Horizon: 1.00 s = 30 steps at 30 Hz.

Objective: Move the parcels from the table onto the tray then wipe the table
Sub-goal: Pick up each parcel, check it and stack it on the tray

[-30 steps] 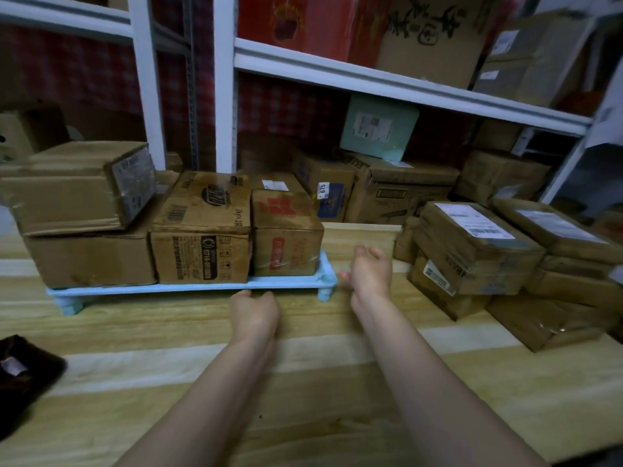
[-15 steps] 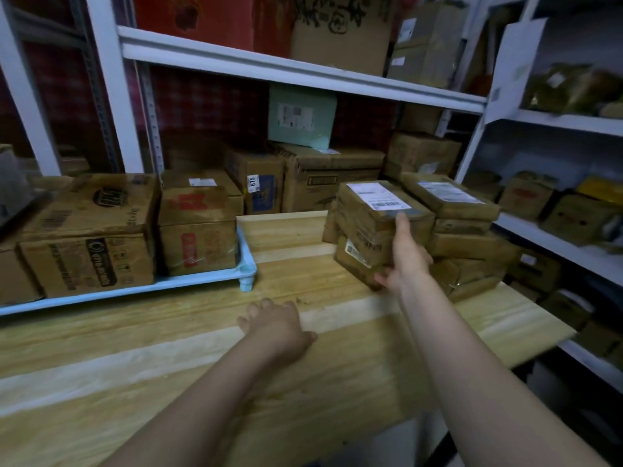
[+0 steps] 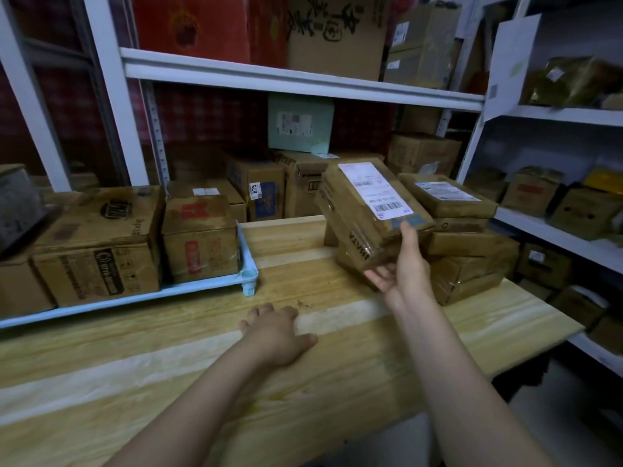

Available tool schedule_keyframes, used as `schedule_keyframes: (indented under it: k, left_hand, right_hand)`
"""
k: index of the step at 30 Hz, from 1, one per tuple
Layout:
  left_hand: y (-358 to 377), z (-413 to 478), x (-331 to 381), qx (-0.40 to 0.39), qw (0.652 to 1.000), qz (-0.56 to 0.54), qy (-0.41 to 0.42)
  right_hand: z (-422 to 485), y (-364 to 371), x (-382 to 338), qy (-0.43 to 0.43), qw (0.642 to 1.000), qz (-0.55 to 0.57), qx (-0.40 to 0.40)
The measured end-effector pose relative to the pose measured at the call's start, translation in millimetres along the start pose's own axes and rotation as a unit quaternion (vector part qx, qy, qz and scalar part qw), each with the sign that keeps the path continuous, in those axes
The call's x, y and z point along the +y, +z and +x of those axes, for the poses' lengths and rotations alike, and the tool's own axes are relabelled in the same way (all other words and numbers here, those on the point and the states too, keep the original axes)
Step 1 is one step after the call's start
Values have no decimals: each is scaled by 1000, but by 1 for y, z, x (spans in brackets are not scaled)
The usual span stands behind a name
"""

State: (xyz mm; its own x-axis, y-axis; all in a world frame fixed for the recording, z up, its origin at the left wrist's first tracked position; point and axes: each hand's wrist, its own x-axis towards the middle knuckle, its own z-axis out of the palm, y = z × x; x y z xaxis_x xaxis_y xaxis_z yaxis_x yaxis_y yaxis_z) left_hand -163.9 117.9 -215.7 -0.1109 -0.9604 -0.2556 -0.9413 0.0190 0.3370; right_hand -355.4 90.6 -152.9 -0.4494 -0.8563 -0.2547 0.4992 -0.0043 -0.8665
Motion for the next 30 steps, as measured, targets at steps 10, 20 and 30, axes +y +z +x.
schedule_keyframes:
  k: [10,20,30]
  left_hand:
    - [-42,-25,-17,258,824,-504,-9]
    - [-71,-51,-38,292,738,-608,17]
    - [-67,-54,-44,290,718,-632,23]
  right_hand:
    - [-25,-2,24,201,954,75,-210]
    - [-30,5,69,242,935,91,-244]
    - [-32,6,72,151,950,-21,-272]
